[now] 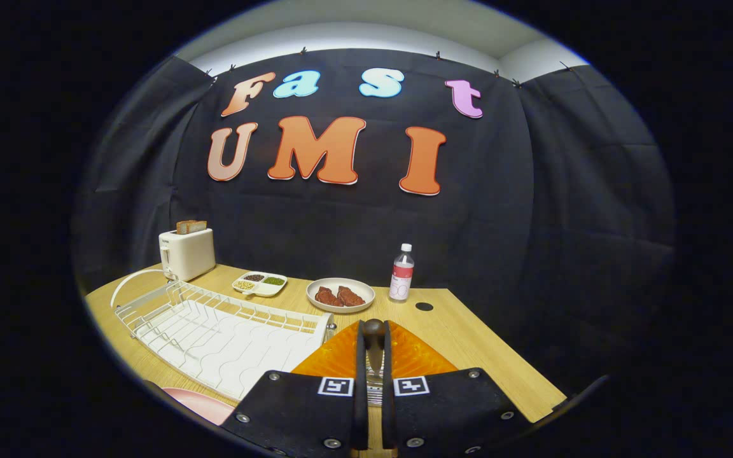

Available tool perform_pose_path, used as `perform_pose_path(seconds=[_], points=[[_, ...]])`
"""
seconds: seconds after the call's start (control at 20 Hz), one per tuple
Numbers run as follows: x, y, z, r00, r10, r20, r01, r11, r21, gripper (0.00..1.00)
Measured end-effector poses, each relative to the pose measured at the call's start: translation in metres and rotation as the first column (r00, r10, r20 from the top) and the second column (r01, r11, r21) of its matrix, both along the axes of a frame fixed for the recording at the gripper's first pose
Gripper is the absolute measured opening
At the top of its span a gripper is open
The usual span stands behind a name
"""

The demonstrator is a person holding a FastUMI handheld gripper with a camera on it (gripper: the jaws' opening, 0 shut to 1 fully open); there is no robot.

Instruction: Take the plate from the dish rack, then take the spoon from the basket and place it into the plate.

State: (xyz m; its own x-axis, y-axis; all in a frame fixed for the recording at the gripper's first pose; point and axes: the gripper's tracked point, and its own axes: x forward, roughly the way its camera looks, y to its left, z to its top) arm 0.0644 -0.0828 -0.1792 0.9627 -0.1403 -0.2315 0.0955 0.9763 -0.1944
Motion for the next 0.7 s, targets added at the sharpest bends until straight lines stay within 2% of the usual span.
perform_pose_path(seconds=[0.2,0.45,0.55,0.7], points=[[-0.016,0.017,0.040,0.998,0.047,0.047,-0.048,0.998,0.033,0.09],[-0.048,0.067,0.068,0.976,0.201,0.086,-0.209,0.973,0.100,0.08],[-0.060,0.092,0.065,0.958,0.277,0.075,-0.286,0.946,0.150,0.09],[-0.079,0.137,0.043,0.899,0.436,0.036,-0.433,0.874,0.220,0.08]])
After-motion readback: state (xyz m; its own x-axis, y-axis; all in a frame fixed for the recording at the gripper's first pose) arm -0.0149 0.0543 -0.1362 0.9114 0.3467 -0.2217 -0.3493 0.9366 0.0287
